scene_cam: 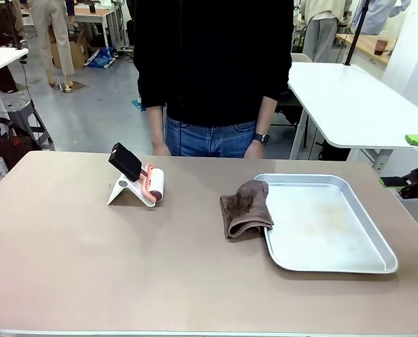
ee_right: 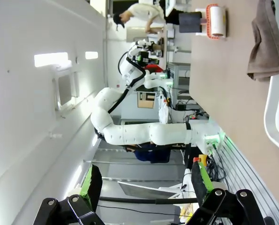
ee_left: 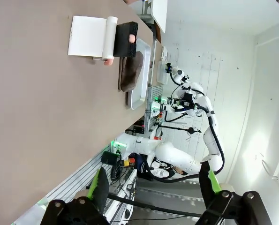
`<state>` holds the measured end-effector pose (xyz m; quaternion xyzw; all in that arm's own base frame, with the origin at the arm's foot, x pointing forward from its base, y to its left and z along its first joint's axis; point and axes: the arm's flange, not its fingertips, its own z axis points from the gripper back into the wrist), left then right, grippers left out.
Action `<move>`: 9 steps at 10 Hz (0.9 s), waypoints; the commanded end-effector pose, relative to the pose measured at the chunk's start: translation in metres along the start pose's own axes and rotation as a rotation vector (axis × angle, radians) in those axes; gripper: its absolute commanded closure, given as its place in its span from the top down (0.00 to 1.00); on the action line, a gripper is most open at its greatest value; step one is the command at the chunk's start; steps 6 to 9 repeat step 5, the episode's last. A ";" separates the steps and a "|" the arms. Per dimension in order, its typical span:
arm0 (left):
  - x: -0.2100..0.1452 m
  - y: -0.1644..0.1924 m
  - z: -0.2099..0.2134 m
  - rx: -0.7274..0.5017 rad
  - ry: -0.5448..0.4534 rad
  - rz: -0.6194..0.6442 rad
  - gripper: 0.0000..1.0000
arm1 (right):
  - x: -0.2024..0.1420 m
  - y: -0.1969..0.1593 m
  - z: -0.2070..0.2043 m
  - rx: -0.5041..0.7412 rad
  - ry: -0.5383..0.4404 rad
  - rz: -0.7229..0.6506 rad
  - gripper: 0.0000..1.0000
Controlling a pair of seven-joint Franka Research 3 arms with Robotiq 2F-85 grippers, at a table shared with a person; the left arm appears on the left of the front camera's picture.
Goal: Clean the surface of the table.
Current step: Return the Lint Roller and towel to their original positions.
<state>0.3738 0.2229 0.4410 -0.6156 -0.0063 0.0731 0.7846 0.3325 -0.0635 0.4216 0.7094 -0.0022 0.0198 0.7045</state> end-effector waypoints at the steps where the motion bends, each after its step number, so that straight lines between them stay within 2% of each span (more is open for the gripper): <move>1: -0.005 0.000 -0.003 0.006 -0.005 -0.003 1.00 | -0.003 0.006 -0.002 0.014 -0.008 -0.016 1.00; 9: -0.005 0.000 -0.003 0.006 -0.005 -0.003 1.00 | -0.003 0.006 -0.002 0.014 -0.008 -0.016 1.00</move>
